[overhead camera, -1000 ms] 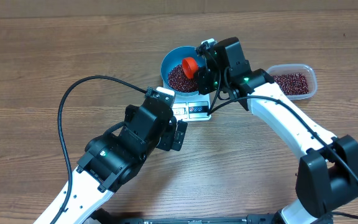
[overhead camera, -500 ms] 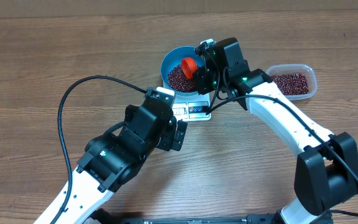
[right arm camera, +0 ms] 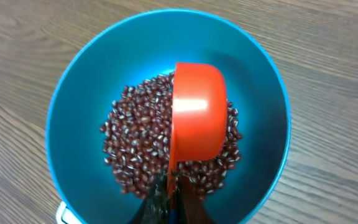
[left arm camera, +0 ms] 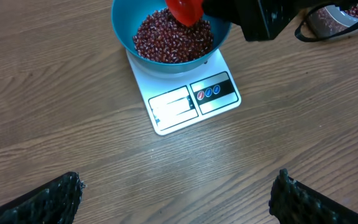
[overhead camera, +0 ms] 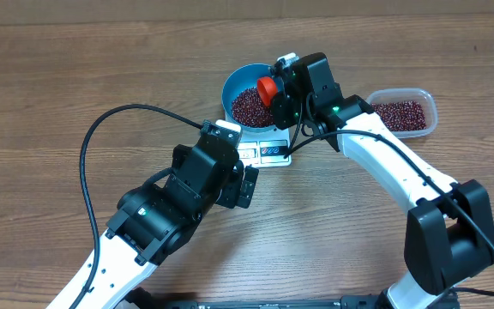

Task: Scoop item into bowl and weigh 150g on scale
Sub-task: 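Tilt the red scoop over the blue bowl to pour beans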

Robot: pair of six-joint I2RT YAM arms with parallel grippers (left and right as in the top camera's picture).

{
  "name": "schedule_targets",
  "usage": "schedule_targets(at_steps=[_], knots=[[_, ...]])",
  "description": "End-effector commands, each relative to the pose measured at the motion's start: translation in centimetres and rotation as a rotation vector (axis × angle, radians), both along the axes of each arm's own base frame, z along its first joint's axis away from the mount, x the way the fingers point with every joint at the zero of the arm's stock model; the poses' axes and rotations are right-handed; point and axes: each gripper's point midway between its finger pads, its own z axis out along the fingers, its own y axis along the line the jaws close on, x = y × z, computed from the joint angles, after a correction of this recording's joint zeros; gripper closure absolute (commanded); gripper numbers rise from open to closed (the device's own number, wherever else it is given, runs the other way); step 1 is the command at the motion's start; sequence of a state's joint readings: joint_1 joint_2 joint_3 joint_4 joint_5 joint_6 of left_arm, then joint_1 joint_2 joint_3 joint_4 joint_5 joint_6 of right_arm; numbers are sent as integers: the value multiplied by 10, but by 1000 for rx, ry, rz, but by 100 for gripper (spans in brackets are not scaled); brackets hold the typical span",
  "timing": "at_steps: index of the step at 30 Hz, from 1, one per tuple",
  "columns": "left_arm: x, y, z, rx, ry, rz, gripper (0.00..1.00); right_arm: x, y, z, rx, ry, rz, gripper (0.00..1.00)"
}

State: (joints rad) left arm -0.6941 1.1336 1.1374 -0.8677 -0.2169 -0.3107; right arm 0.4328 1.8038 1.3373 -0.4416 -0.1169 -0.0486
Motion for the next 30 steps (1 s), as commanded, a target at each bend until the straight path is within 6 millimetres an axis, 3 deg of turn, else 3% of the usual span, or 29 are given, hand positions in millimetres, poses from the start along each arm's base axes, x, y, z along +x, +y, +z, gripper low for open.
schedule_targets(at_steps=[1, 9, 20, 30], knots=[[0, -1, -2, 11, 0, -17, 0, 1, -2, -3, -75, -38, 63, 96], [0, -1, -2, 11, 0, -17, 1, -6, -4, -8, -108, -19, 101, 96], [0, -1, -2, 11, 0, -17, 0, -29, 26, -3, 53, 53, 242, 96], [0, -1, -2, 11, 0, -17, 1, -17, 33, 11, 104, -2, 218, 96]])
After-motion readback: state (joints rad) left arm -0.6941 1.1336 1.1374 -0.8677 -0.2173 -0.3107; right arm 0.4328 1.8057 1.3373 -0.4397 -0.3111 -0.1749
